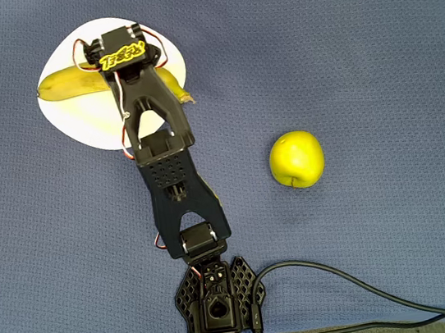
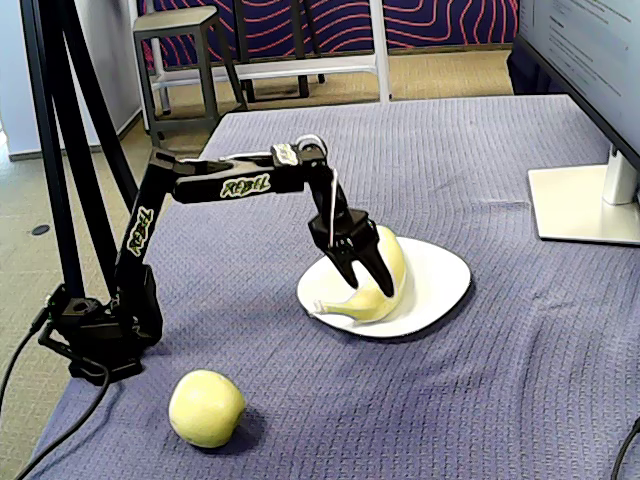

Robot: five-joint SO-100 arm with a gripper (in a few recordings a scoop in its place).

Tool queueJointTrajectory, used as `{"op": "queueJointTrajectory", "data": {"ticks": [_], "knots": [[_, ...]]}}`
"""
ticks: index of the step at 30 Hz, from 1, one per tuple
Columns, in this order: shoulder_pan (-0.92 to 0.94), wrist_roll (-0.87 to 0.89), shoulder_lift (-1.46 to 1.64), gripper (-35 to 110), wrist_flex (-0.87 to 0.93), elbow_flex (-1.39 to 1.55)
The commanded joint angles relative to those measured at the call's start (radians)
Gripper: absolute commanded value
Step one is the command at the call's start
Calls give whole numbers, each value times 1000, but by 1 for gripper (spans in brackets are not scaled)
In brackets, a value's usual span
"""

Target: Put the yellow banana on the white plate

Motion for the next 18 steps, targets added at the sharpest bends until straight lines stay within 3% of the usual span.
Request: {"op": "queueJointTrajectory", "data": {"ticks": [1, 4, 11, 18], "knots": [[-43, 51, 58, 23, 87, -91], [-57, 57, 74, 31, 132, -103], [-43, -2, 245, 27, 199, -28], [23, -218, 565, 16, 87, 302]]}}
